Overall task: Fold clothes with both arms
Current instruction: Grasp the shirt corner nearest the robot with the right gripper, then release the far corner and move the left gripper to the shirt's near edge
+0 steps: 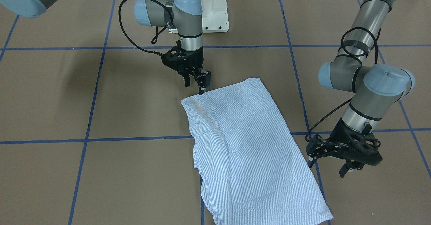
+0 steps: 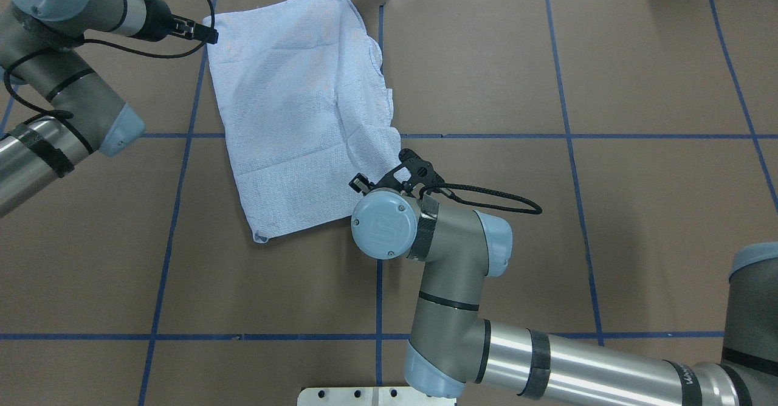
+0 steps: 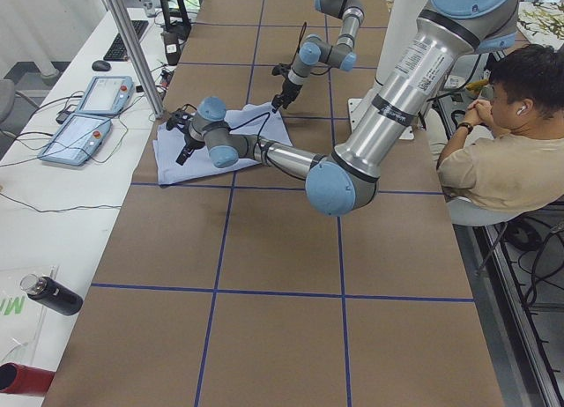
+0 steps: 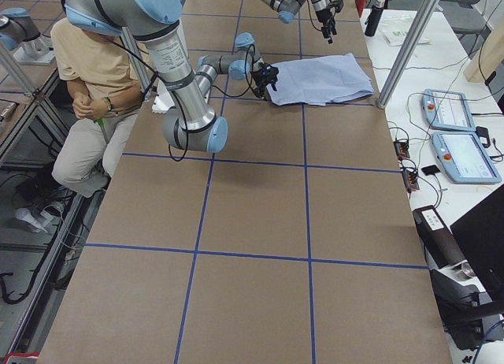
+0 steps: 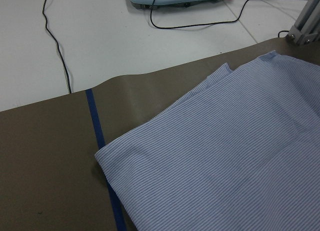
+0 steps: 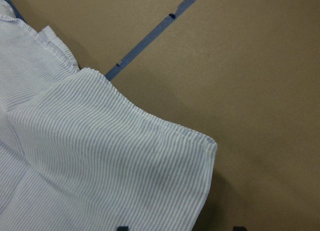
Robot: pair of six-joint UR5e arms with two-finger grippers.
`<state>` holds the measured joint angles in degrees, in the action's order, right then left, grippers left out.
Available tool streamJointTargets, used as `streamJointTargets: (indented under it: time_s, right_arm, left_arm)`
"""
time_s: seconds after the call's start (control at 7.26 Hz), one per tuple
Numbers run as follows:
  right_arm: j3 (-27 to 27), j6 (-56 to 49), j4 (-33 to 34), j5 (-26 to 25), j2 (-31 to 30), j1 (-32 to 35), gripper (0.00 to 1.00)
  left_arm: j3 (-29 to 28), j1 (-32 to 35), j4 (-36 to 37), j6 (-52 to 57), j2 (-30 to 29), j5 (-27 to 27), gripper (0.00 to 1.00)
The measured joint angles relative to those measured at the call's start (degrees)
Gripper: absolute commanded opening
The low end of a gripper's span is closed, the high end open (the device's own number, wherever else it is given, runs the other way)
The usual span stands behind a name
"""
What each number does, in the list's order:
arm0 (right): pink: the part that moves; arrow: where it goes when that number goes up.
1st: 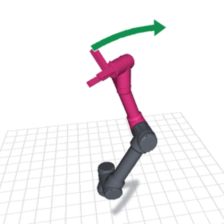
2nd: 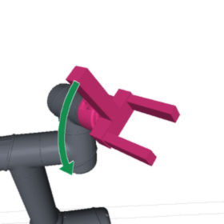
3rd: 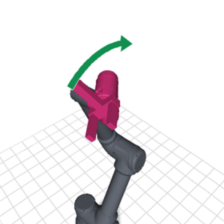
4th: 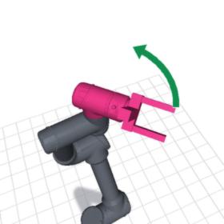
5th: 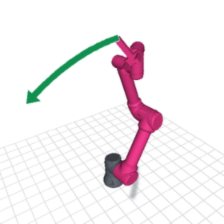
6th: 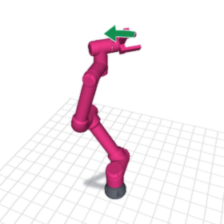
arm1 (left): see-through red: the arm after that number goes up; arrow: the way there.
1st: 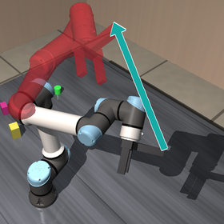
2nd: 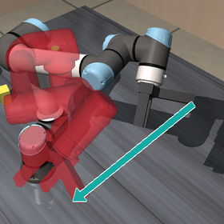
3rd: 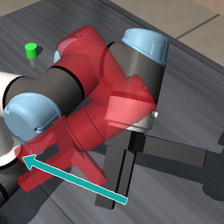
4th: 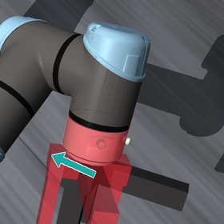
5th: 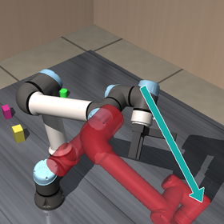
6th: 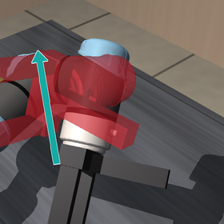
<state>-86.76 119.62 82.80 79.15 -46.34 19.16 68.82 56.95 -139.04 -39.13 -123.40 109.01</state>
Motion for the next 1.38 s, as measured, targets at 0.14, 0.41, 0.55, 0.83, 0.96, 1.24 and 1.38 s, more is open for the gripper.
streamJointTargets:
  time_s: [0.14, 0.41, 0.55, 0.83, 0.96, 1.24, 1.38]
  right_arm:
    - [0.5, -0.14, -0.03, -0.65, 0.3, 0.0, 0.67]
    - [2.77, -0.34, -0.08, -1.53, 1.75, 0.02, 0.67]
    - [3.68, -0.49, -0.05, -1.76, 2.24, 0.02, 0.67]
    - [4.55, -0.99, 0.07, -1.9, 2.51, 0.0, 0.67]
    - [4.71, -1.19, 0.1, -1.95, 2.57, 0.0, 0.67]
    - [5.56, -1.3, 0.14, -2.0, 2.98, 0.0, 0.53]
    - [6.36, -1.3, 0.13, -2.05, 3.51, 0.0, 0.34]
  left_arm:
    - [0.0, 0.0, 0.0, -0.04, 0.0, -0.02, 1.0]
    - [0.0, 0.0, 0.03, -0.04, 0.0, 0.03, 1.0]
    - [0.0, 0.0, 0.02, -0.03, 0.0, 0.05, 1.0]
    - [0.0, 0.0, 0.0, -0.06, 0.0, 0.02, 1.0]
    - [0.0, 0.0, 0.0, -0.06, 0.07, 0.03, 1.0]
    - [0.0, -0.05, 0.0, -0.07, 0.22, 0.05, 1.0]
    - [0.0, -0.08, 0.0, -0.07, 0.25, 0.06, 1.0]
